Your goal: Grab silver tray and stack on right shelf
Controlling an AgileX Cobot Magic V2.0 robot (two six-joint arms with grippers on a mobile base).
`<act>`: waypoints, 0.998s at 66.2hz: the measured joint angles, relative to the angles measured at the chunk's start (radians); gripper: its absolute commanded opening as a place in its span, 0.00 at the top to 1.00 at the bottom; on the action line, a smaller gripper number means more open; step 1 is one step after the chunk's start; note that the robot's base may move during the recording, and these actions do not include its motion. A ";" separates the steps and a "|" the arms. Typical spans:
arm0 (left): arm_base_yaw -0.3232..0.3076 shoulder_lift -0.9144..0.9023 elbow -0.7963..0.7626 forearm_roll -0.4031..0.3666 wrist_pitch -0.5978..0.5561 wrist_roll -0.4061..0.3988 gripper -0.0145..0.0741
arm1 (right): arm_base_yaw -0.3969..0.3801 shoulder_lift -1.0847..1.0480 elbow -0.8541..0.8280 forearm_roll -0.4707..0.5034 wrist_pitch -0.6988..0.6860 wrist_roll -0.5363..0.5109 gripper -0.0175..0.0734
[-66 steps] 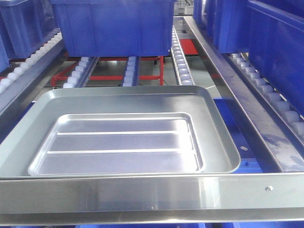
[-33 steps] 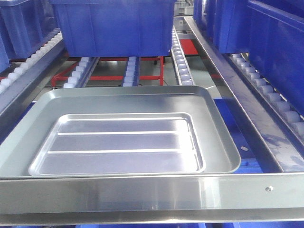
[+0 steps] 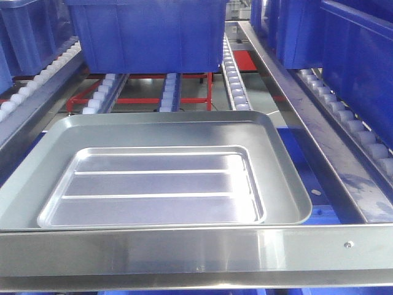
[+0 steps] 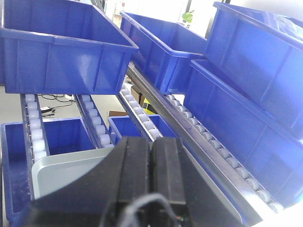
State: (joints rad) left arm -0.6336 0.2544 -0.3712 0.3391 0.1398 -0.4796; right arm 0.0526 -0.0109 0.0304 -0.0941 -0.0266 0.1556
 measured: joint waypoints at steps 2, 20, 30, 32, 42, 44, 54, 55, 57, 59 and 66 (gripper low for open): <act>0.000 0.000 0.000 0.000 0.000 0.000 0.94 | 0.000 0.000 0.000 0.000 0.000 0.000 0.75; 0.000 0.000 0.000 0.000 0.000 0.000 0.94 | 0.000 0.000 0.000 0.000 0.000 0.000 0.75; 0.017 -0.038 0.045 -0.003 -0.008 0.003 0.94 | 0.000 0.000 0.000 0.000 0.000 -0.001 0.75; 0.036 -0.052 0.058 -0.022 0.001 0.030 0.94 | 0.000 0.000 0.000 0.000 0.000 -0.001 0.75; 0.223 -0.155 0.166 -0.330 -0.001 0.471 0.94 | 0.000 0.000 0.000 0.000 0.000 -0.001 0.75; 0.269 -0.177 0.190 -0.373 -0.013 0.528 0.94 | 0.000 0.000 0.000 0.000 0.000 -0.001 0.75; 0.469 -0.260 0.340 -0.439 -0.100 0.616 0.94 | 0.000 0.000 0.000 0.000 0.000 -0.001 0.75; 0.480 -0.261 0.352 -0.441 -0.104 0.618 0.94 | 0.000 0.000 0.000 0.000 0.000 -0.001 0.75; 0.504 -0.263 0.375 -0.443 -0.114 0.618 0.94 | 0.000 0.000 0.000 0.000 0.000 -0.001 0.75; 0.518 -0.264 0.391 -0.445 -0.116 0.618 0.94 | 0.000 0.000 0.000 0.000 0.000 -0.001 0.75; 0.533 -0.266 0.401 -0.441 -0.140 0.618 0.94 | 0.000 0.000 0.000 0.000 0.001 -0.001 0.75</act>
State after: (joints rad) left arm -0.1007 -0.0121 0.0297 -0.1019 0.0000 0.1387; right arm 0.0526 -0.0109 0.0304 -0.0941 -0.0259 0.1549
